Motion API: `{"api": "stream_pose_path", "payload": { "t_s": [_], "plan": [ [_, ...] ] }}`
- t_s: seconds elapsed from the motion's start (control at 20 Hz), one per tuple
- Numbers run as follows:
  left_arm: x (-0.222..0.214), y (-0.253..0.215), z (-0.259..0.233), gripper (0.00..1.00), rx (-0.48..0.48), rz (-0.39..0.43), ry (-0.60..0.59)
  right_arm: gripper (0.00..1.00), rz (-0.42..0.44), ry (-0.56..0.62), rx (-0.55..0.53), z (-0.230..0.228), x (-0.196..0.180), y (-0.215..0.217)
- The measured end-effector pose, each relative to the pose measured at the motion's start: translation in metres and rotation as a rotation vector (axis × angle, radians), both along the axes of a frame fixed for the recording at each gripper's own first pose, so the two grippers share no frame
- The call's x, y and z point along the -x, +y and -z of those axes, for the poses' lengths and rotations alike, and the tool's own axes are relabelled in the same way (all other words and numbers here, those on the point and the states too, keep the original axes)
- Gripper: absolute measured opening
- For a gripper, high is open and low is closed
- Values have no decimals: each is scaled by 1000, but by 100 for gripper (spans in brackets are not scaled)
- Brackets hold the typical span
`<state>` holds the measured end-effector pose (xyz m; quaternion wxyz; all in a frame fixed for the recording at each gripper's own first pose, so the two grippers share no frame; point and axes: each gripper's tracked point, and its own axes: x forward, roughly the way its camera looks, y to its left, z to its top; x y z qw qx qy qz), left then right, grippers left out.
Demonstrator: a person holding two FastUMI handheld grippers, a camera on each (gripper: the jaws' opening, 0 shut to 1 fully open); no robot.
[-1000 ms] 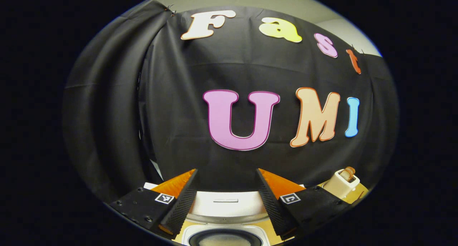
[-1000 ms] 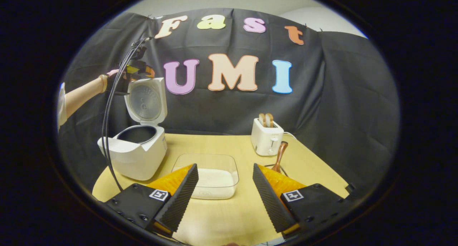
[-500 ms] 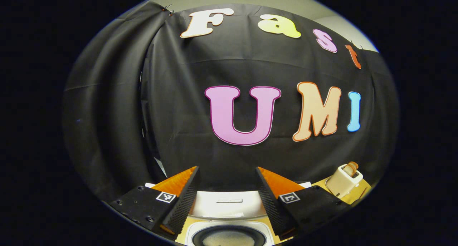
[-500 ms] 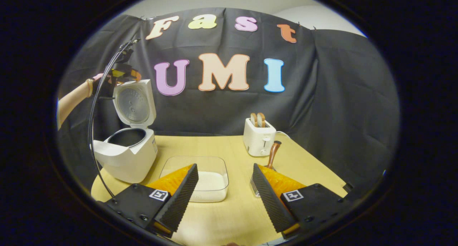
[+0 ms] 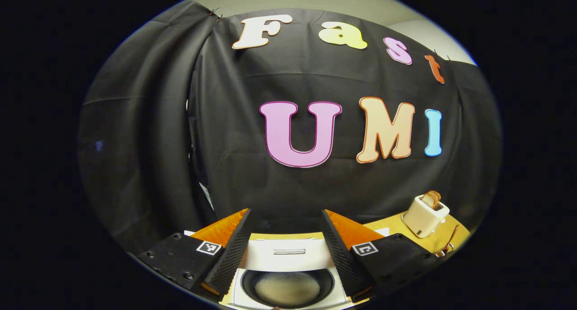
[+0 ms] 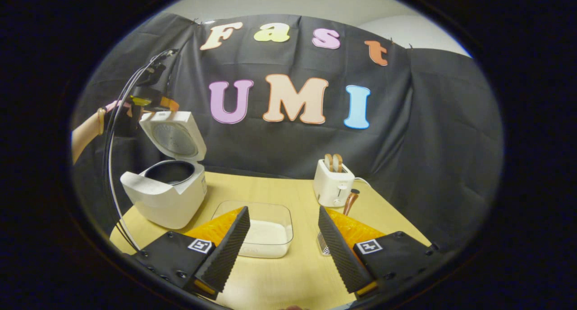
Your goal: Close the left gripper, press the button to open the rice cooker; take a wooden spoon from the chopstick holder with the right hand, scoop a spoonful of rice and pour it into the rice cooker, then put the wooden spoon back into the chopstick holder.
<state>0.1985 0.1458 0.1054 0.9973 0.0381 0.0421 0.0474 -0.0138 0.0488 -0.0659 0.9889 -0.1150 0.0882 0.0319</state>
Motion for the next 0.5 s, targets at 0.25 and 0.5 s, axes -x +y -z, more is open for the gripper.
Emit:
{"api": "stream_pose_path", "payload": {
  "t_s": [0.25,0.5],
  "plan": [
    [38,-3,49,89,-5,8,22,93,-34,3,9,-4,5,14],
    [59,-2,116,89,8,22,101,94,-53,-6,16,-11,2,24]
  ]
}}
